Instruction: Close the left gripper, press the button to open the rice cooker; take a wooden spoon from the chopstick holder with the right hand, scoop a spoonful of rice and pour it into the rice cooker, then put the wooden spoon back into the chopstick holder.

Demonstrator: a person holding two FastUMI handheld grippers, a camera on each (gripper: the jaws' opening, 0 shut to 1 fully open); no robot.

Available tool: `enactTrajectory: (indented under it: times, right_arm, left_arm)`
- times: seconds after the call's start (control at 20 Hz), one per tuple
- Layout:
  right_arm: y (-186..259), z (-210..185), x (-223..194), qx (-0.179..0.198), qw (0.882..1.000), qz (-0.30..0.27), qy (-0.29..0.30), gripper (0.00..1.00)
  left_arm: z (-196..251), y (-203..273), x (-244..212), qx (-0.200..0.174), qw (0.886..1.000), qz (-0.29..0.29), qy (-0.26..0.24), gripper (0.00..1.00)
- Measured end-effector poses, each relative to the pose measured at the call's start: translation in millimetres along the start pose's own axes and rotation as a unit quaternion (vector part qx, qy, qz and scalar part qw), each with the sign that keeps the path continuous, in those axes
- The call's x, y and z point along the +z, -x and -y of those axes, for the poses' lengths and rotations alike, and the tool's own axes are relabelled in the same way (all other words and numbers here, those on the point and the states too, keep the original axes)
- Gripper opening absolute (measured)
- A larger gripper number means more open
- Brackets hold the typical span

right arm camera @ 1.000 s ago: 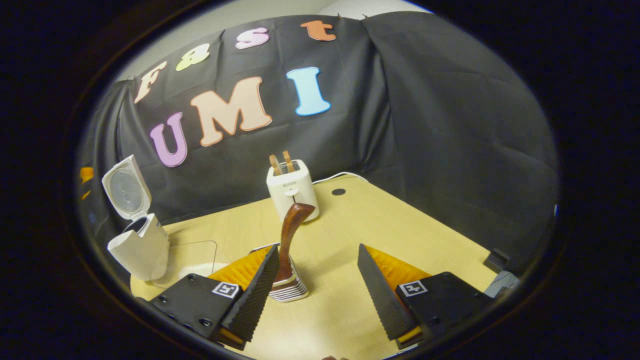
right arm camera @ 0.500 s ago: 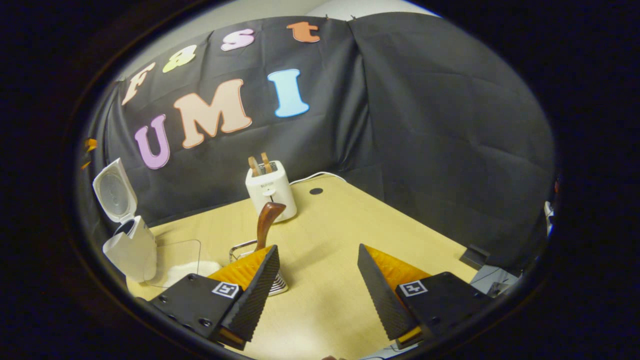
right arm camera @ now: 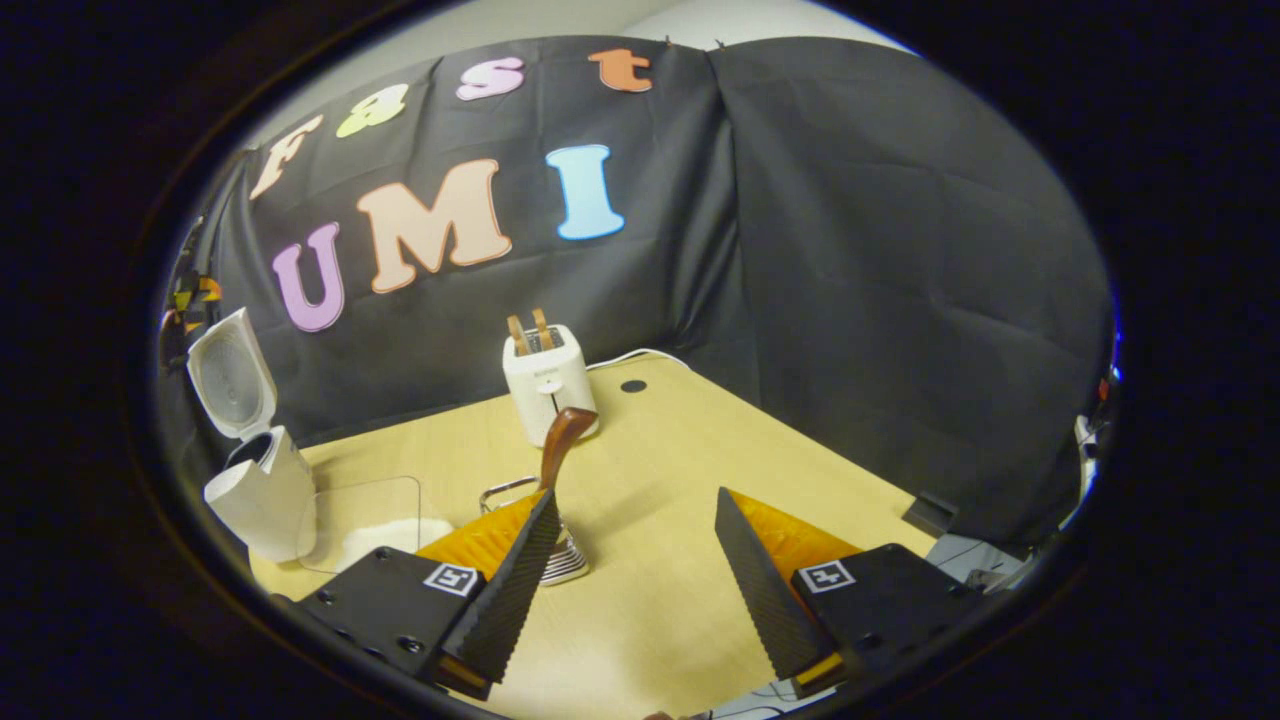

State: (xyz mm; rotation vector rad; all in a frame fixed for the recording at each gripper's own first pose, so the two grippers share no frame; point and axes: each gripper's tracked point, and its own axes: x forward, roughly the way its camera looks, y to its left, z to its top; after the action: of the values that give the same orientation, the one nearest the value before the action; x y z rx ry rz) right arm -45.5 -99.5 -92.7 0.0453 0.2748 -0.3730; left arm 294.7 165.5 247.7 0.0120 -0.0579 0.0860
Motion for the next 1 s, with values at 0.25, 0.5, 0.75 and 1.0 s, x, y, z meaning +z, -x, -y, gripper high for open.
enactTrajectory:
  times: [0.25, 0.5, 0.75, 1.0]
  right_arm:
    - [12, -5, 10, 0.006, 1.0, 0.011, -0.001, 0.99]
    - [15, 2, 8, 0.007, 1.0, 0.008, 0.001, 0.99]
    - [7, 0, 16, 0.02, 1.0, 0.014, -0.009, 1.0]
    - [-6, -3, 20, 0.035, 0.999, 0.016, -0.013, 1.0]
  left_arm:
    - [-7, -24, -22, 0.015, 0.999, -0.039, -0.014, 0.91]
    - [-9, -21, -31, 0.024, 0.998, -0.055, -0.021, 0.9]
    - [-4, 0, -35, 0.016, 0.997, -0.069, 0.0, 0.9]
    - [5, 37, -55, 0.021, 0.997, -0.067, -0.033, 0.91]
